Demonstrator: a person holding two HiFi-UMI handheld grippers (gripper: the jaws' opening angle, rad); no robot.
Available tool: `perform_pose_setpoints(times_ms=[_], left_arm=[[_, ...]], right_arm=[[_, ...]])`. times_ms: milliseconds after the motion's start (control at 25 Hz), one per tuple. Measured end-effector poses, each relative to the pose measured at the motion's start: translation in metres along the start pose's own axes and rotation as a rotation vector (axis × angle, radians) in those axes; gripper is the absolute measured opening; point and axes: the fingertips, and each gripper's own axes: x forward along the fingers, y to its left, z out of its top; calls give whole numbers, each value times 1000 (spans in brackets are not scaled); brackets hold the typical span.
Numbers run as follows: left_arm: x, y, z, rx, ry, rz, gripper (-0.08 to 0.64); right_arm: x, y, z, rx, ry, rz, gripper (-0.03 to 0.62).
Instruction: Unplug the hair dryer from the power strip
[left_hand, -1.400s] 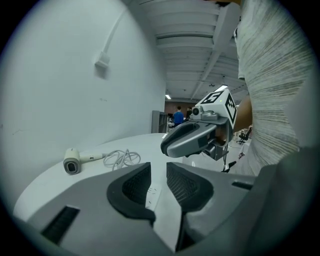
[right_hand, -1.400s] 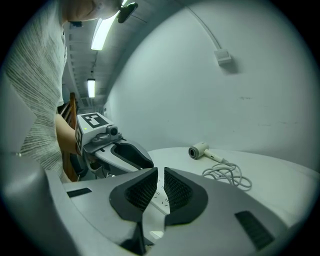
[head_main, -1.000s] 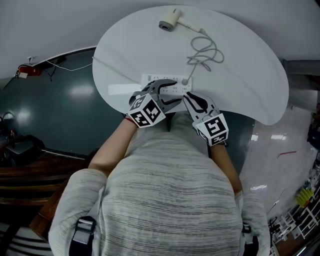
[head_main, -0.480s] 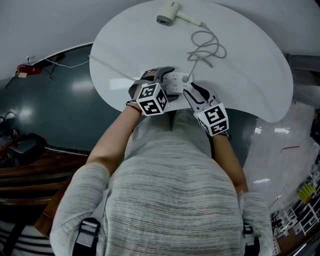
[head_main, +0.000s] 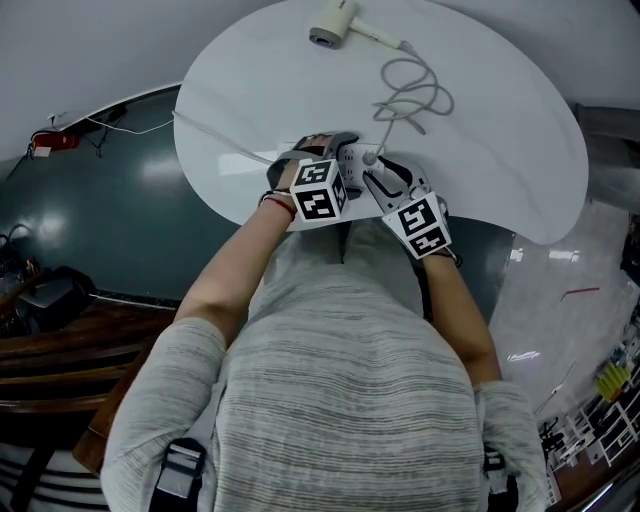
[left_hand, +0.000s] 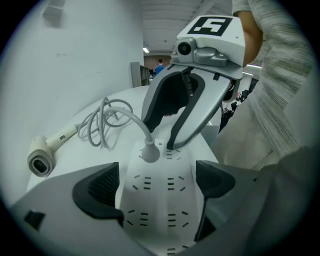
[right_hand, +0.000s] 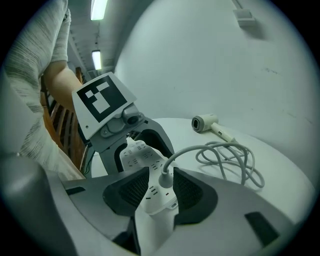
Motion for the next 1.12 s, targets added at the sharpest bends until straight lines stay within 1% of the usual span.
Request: perform_pose_setpoints(times_ms=[120, 280, 400, 440, 480, 520, 760, 1120], left_arm=[[9, -1, 1, 12, 17, -17, 469], [14, -1, 0, 37, 38, -20, 469], [15, -2, 0, 88, 53, -11, 469], [16, -3, -1, 106, 60, -9, 468], [16, -4, -2, 116, 64, -8, 469], [16, -5, -2, 119, 66, -11, 469], [17, -6, -2, 115, 70, -24, 468], [15, -3, -2, 112, 62, -12, 466]], right_arm=[[6, -2, -2, -47, 29, 5, 143], [12, -5, 0, -61, 43, 13, 141], [14, -6, 2, -84, 57, 6, 140], [14, -6, 1, -97, 63, 1, 134], [15, -7, 0, -109, 68, -6, 107], [15, -8, -1, -120, 69, -14, 75], [15, -9, -1, -151, 75, -11, 74], [15, -9, 0, -118, 88, -24, 64]])
